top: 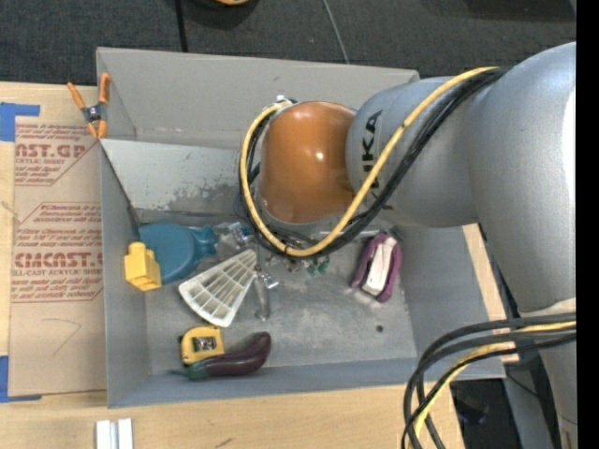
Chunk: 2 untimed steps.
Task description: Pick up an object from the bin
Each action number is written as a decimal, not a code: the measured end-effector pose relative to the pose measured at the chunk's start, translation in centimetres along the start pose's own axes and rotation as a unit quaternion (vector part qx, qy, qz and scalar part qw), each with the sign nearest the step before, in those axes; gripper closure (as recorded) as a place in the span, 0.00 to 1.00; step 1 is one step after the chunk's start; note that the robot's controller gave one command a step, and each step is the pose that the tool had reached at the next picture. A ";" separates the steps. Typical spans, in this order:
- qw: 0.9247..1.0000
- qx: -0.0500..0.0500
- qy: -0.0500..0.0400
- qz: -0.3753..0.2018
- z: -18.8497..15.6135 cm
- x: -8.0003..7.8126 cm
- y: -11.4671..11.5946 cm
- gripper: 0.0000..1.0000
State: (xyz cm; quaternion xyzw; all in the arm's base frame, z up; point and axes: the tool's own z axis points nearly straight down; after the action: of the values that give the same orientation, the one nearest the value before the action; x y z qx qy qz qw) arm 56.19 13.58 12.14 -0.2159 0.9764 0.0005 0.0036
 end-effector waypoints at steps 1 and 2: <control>0.999 -0.001 0.002 -0.054 3.9 -1.1 1.2 0.00; 0.993 0.000 0.000 -0.114 5.2 -0.4 0.8 1.00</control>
Offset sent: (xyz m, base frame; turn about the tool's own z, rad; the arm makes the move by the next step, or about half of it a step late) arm 0.0012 0.0088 -0.0514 -0.2290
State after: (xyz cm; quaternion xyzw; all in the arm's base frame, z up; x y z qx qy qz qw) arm 56.28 14.53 6.95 -0.3261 0.9453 0.0004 0.0040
